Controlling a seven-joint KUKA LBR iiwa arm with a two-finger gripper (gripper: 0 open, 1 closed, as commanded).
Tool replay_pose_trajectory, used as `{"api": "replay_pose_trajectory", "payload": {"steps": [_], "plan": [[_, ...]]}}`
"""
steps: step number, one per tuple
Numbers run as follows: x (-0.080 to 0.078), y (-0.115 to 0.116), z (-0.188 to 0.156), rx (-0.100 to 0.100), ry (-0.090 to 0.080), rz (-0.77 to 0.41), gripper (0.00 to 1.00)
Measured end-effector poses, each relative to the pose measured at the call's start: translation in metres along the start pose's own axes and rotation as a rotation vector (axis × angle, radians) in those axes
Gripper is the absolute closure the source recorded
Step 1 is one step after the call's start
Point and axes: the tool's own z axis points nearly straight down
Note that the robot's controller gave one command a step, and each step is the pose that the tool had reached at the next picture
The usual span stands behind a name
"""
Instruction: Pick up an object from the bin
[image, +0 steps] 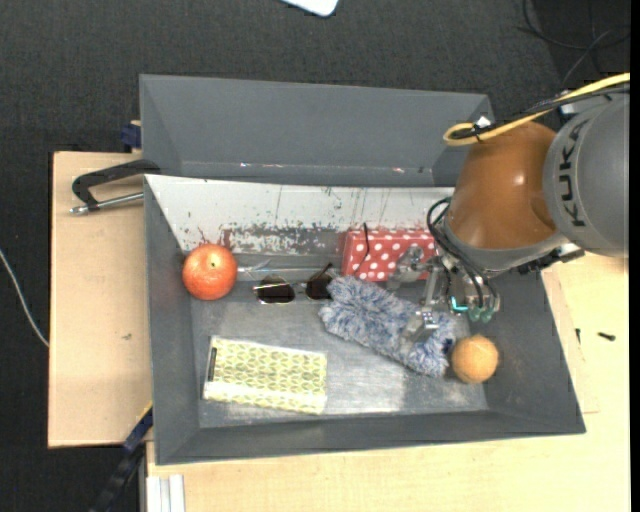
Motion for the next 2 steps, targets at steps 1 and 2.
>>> {"api": "replay_pose_trajectory", "payload": {"steps": [1,2], "plan": [[-0.002,0.0,-0.004,0.001,-0.008,-0.001,0.0],[-0.007,0.011,0.06,-0.001,-0.01,0.207,1.0]]}}
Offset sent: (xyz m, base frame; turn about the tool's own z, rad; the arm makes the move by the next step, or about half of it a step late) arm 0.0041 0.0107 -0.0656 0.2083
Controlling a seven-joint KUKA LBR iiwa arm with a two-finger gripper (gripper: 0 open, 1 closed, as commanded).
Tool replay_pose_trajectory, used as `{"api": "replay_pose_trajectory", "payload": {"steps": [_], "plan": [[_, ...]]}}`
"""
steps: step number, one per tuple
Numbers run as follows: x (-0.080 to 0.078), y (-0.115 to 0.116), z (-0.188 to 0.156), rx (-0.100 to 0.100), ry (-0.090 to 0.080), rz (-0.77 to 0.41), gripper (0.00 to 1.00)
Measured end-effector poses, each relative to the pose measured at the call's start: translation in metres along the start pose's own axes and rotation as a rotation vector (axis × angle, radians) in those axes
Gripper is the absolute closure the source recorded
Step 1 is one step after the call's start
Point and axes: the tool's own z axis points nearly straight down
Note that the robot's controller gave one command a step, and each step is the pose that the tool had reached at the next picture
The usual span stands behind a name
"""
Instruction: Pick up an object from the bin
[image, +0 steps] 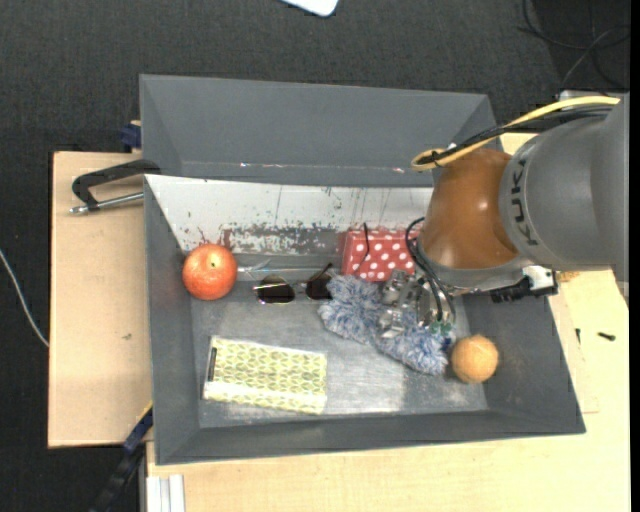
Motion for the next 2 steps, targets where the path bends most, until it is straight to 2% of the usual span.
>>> {"api": "replay_pose_trajectory", "payload": {"steps": [1,2], "plan": [[0.0,0.0,0.0,0.0,0.0,0.0,1.0],[-0.006,0.002,-0.154,0.0,-0.002,-0.33,1.0]]}}
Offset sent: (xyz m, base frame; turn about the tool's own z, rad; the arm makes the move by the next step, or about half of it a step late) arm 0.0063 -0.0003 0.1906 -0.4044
